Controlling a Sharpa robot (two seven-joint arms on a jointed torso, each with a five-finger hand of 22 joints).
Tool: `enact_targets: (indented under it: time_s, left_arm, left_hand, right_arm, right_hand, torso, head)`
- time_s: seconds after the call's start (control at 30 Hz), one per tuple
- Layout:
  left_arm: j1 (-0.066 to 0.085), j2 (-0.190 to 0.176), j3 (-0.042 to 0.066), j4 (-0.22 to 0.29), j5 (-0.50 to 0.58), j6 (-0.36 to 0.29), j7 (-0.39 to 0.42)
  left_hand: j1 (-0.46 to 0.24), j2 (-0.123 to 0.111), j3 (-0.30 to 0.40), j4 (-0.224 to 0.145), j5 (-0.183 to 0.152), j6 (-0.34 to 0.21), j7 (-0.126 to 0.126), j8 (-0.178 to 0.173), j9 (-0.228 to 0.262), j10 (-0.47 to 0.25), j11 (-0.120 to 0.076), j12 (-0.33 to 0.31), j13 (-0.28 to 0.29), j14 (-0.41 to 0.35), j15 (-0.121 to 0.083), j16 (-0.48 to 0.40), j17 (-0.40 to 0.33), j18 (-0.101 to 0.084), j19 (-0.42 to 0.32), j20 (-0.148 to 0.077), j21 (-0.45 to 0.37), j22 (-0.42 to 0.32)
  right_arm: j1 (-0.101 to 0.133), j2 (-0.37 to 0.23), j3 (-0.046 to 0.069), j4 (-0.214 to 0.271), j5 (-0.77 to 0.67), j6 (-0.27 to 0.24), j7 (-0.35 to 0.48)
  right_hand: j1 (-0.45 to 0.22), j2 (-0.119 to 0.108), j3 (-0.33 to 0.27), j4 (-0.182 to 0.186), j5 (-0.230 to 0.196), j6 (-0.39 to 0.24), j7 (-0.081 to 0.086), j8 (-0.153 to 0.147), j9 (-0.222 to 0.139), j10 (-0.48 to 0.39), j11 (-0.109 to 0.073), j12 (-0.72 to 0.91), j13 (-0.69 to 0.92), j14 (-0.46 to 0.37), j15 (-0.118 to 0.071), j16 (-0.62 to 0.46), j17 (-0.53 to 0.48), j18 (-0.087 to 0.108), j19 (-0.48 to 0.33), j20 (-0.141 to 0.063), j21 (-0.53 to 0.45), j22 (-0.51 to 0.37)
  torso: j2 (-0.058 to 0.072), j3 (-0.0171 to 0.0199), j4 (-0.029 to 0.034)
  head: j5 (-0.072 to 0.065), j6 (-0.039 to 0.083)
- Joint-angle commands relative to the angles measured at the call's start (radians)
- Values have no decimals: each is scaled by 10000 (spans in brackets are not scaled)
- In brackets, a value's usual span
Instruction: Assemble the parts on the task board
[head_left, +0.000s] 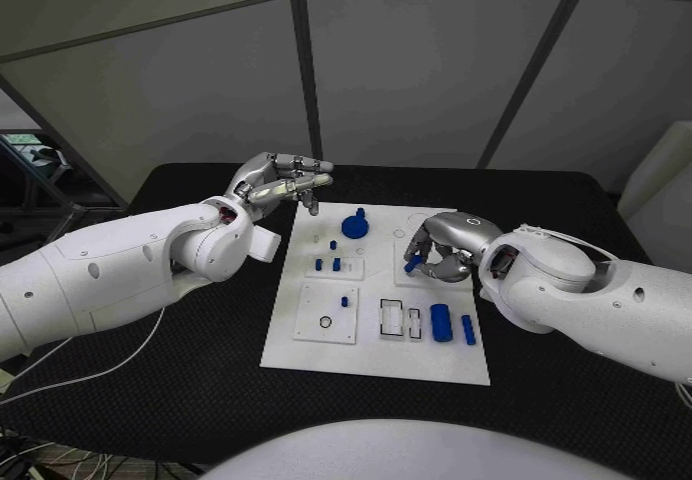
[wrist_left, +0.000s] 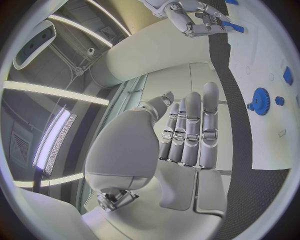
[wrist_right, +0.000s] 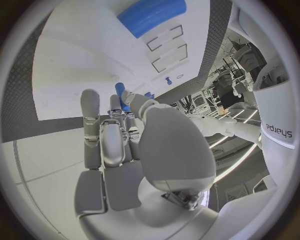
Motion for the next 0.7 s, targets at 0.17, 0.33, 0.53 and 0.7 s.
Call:
enact_targets:
  time_s: [0.17,0.33,0.53,0.7]
  left_arm:
    - [-30,79,6,-94,26,125,14]
    - [-45,133,6,-141,26,136,19]
    - [-52,234,6,-204,26,164,24]
    - [-52,268,7,-246,27,166,15]
  left_hand:
    - [6,92,-64,-10,-47,-41,-8,68,14,-66,13,60,-9,-58,9,13,-11,55,-73,8,-51,-13]
    - [6,92,-64,-10,-47,-41,-8,68,14,-66,13,60,-9,-58,9,13,-11,55,-73,8,-51,-13]
    - [6,92,-64,-10,-47,-41,-8,68,14,-66,13,60,-9,-58,9,13,-11,55,-73,8,-51,-13]
    - [6,92,-64,-10,-47,-41,-8,68,14,-66,13,60,-9,-58,9,13,-11,55,-73,8,-51,-13]
  right_arm:
    - [38,-133,175,813,332,-870,72]
    - [38,289,199,880,595,-733,267]
    - [-43,1233,39,571,753,-510,640]
    - [-217,1829,-61,385,781,-379,888]
  right_hand:
    - [10,-127,107,-1,82,48,100,128,140,-18,51,-77,5,405,-45,21,19,23,-19,-24,89,59]
    - [-10,-158,113,-9,108,51,109,126,140,-17,57,-85,4,404,-40,21,14,25,-27,-20,92,53]
    - [-37,-175,119,-11,146,40,120,116,136,-27,67,-100,1,404,-33,25,14,28,-44,-14,86,30]
    - [-51,-180,127,-16,180,23,129,105,132,-42,75,-116,-3,403,-26,22,6,33,-61,-9,78,5]
  torso:
    - [15,2,13]
    - [35,-12,18]
    - [52,-6,33]
    - [48,-23,33]
  head:
    - [24,59]
    - [74,49]
    - [208,-2]
    - [302,-28]
